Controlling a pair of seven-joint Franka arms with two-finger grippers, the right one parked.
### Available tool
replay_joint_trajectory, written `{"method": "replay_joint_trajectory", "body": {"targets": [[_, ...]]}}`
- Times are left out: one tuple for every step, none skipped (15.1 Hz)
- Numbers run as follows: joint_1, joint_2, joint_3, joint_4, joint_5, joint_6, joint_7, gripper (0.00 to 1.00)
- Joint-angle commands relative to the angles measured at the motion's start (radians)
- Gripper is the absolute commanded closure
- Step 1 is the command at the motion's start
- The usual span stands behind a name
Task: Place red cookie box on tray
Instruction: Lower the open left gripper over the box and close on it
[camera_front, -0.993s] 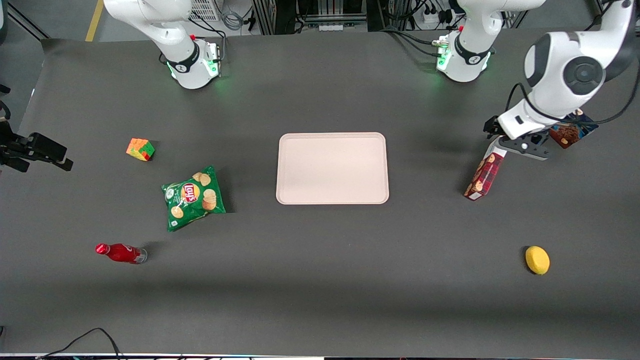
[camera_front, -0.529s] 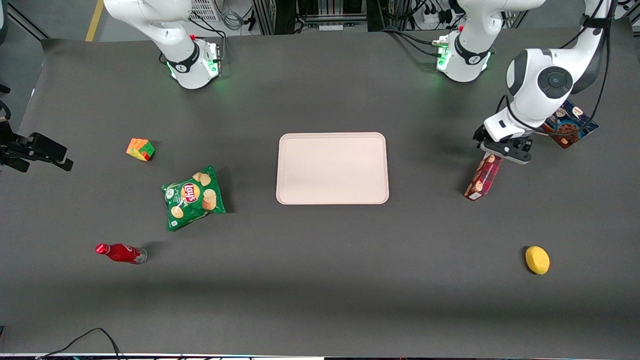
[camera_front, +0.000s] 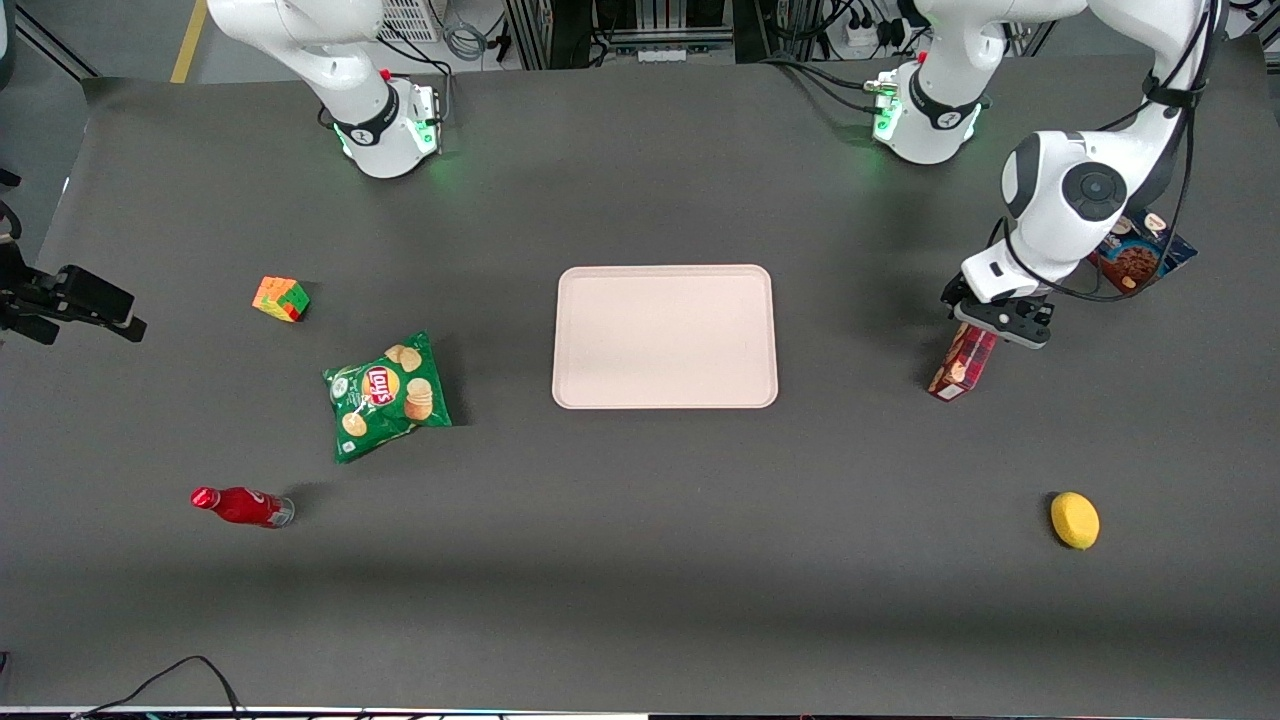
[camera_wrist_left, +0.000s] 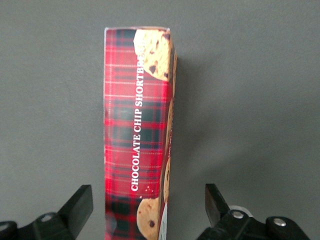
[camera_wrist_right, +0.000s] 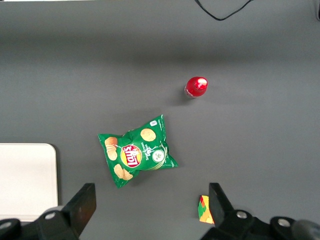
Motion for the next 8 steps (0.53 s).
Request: {"method": "replay_joint_trajectory", "body": {"targets": [[-0.009, 0.025, 0.019, 0.009, 0.011, 0.010, 0.016, 0.23], [-0.009, 0.031, 0.019, 0.010, 0.011, 0.010, 0.016, 0.39], [-0.009, 0.031, 0.019, 0.013, 0.011, 0.003, 0.016, 0.60], [-0.009, 0.031, 0.019, 0.019, 0.011, -0.001, 0.018, 0.75], [-0.009, 0.031, 0.019, 0.022, 0.011, -0.004, 0.015, 0.90], [-0.010, 0.031, 0.019, 0.024, 0.011, -0.004, 0.012, 1.00], [-0.016, 0.031, 0.019, 0.029, 0.011, -0.006, 0.005, 1.00], [-0.018, 0.031, 0.019, 0.032, 0.011, -0.007, 0.004, 1.00]]}}
